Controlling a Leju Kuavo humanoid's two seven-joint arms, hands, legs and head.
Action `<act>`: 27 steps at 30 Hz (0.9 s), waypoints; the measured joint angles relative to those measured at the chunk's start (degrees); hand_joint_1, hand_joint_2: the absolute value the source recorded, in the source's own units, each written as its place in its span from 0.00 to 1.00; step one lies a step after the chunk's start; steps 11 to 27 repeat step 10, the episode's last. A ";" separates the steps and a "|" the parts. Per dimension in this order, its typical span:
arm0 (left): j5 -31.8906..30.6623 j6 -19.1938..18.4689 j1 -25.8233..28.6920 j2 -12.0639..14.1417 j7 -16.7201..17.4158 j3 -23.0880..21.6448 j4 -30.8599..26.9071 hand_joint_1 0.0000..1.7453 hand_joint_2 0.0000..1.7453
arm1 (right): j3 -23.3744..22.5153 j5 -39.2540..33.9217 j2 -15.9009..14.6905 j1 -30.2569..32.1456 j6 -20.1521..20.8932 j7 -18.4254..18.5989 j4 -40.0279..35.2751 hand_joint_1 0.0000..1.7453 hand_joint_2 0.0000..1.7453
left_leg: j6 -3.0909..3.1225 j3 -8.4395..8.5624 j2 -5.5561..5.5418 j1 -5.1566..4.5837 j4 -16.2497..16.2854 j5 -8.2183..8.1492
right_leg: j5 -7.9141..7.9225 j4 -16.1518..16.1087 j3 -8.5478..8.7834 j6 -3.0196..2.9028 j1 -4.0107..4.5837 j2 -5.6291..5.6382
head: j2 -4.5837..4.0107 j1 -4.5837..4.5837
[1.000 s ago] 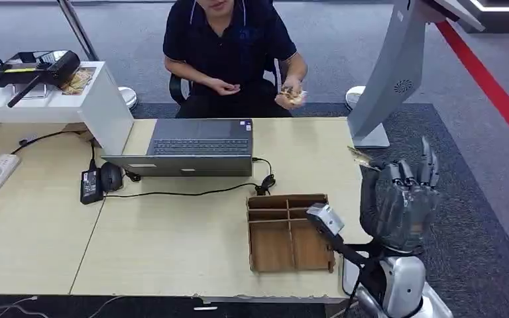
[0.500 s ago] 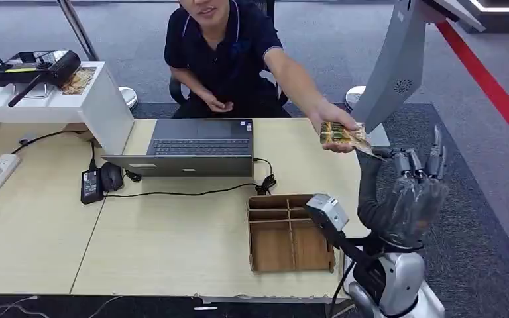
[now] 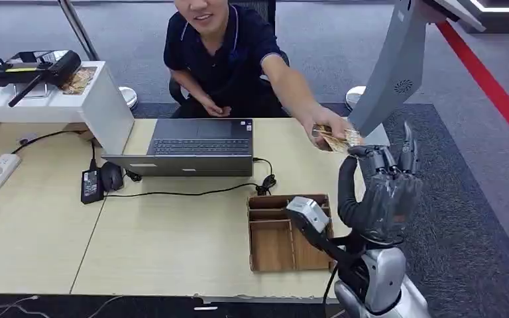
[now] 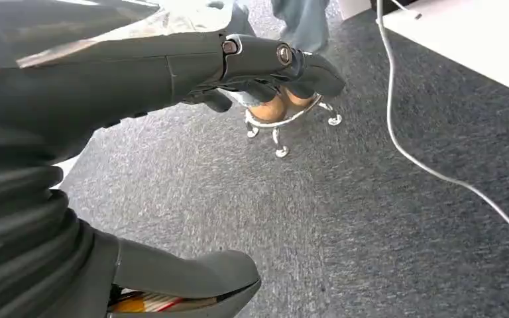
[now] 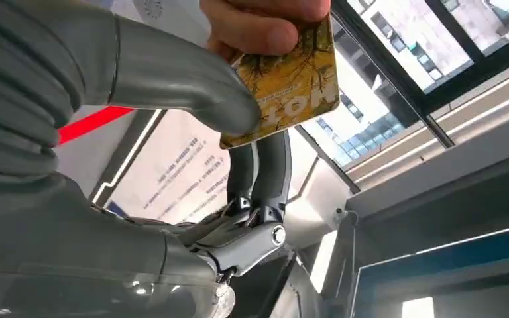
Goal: Pass the card to the sensor for recognition and then transmit it.
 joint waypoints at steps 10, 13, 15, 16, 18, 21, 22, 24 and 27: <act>-0.04 0.00 0.01 -0.11 -0.02 0.02 -0.24 0.00 1.00 | 0.94 -1.73 0.24 -0.26 0.02 -1.09 2.25 0.00 1.00 | 0.00 -0.11 -0.02 0.00 0.01 -0.01 | -0.01 0.01 -0.10 0.01 0.00 -0.05 | 0.00 0.00; -0.04 0.00 0.01 -0.11 -0.02 0.02 -0.24 0.00 1.00 | 0.94 -1.73 0.24 -0.26 0.02 -1.09 2.25 0.00 1.00 | 0.00 -0.11 -0.02 0.00 0.01 -0.01 | -0.01 0.01 -0.10 0.01 0.00 -0.05 | 0.00 0.00; -0.04 0.00 0.01 -0.11 -0.02 0.02 -0.24 0.00 1.00 | 0.94 -1.73 0.24 -0.26 0.02 -1.09 2.25 0.00 1.00 | 0.00 -0.11 -0.02 0.00 0.01 -0.01 | -0.01 0.01 -0.10 0.01 0.00 -0.05 | 0.00 0.00; -0.04 0.00 0.01 -0.11 -0.02 0.02 -0.24 0.00 1.00 | 0.94 -1.73 0.24 -0.26 0.02 -1.09 2.25 0.00 1.00 | 0.00 -0.11 -0.02 0.00 0.01 -0.01 | -0.01 0.01 -0.10 0.01 0.00 -0.05 | 0.00 0.00; -0.04 0.00 0.01 -0.11 -0.02 0.02 -0.24 0.00 1.00 | 0.94 -1.73 0.24 -0.26 0.02 -1.09 2.25 0.00 1.00 | 0.00 -0.11 -0.02 0.00 0.01 -0.01 | -0.01 0.01 -0.10 0.01 0.00 -0.05 | 0.00 0.00; -0.04 0.00 0.01 -0.11 -0.02 0.02 -0.24 0.00 1.00 | 0.94 -1.73 0.24 -0.26 0.02 -1.09 2.25 0.00 1.00 | 0.00 -0.11 -0.02 0.00 0.01 -0.01 | -0.01 0.01 -0.10 0.01 0.00 -0.05 | 0.00 0.00; -0.04 0.00 0.01 -0.11 -0.02 0.02 -0.24 0.00 1.00 | 0.94 -1.73 0.24 -0.26 0.02 -1.09 2.25 0.00 1.00 | 0.00 -0.11 -0.02 0.00 0.01 -0.01 | -0.01 0.01 -0.10 0.01 0.00 -0.05 | 0.00 0.00; -0.04 0.00 0.01 -0.11 -0.02 0.02 -0.24 0.00 1.00 | 0.94 -1.73 0.24 -0.26 0.02 -1.09 2.25 0.00 1.00 | 0.00 -0.11 -0.02 0.00 0.01 -0.01 | -0.01 0.01 -0.10 0.01 0.00 -0.05 | 0.00 0.00; -0.04 0.00 0.01 -0.11 -0.02 0.02 -0.24 0.00 1.00 | 0.94 -1.73 0.24 -0.26 0.02 -1.09 2.25 0.00 1.00 | 0.00 -0.11 -0.02 0.00 0.01 -0.01 | -0.01 0.01 -0.10 0.01 0.00 -0.05 | 0.00 0.00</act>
